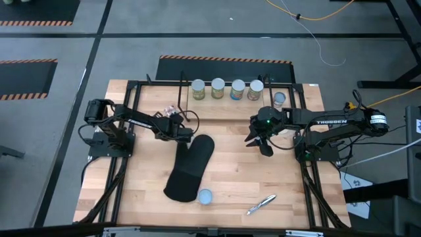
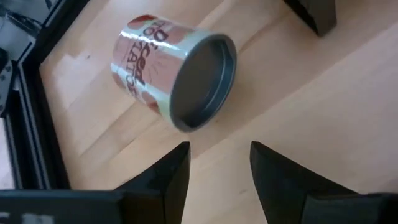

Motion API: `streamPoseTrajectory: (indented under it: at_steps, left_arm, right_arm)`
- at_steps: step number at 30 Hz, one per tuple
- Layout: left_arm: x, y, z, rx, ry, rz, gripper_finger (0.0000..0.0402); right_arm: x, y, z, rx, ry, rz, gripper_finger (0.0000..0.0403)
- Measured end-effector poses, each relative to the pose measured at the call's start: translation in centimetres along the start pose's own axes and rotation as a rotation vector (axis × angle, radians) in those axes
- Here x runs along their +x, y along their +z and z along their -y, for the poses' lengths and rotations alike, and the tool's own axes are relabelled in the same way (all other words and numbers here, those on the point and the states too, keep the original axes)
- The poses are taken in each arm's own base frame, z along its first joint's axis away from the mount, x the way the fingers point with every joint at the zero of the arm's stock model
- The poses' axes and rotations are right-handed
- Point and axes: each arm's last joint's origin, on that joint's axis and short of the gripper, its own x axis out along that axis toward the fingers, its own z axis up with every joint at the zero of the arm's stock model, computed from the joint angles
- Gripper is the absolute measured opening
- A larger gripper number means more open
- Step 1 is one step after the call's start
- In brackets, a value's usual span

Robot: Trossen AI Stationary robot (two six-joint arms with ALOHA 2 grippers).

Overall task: Pick and place cans onto a shelf
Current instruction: Put the small canned tomatoes on the shelf

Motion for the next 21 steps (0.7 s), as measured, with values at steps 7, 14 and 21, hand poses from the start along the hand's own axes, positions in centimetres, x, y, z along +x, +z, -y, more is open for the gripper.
streamPoseTrajectory:
  at_steps: [7, 14, 21]
  left_arm:
    - [0.6, 0.7, -0.4, -0.047, 0.007, -0.008, 0.0159]
    - [1.1, 1.2, -0.9, -0.069, 0.021, -0.02, 0.0158]
    - [1.5, 1.5, -1.3, -0.086, 0.039, -0.022, 0.0158]
  right_arm:
    - [0.0, 0.0, 0.0, 0.0, 0.0, 0.0, 0.0118]
    - [0.0, 0.0, 0.0, 0.0, 0.0, 0.0, 0.0118]
    - [0.0, 0.0, 0.0, 0.0, 0.0, 0.0, 0.0118]
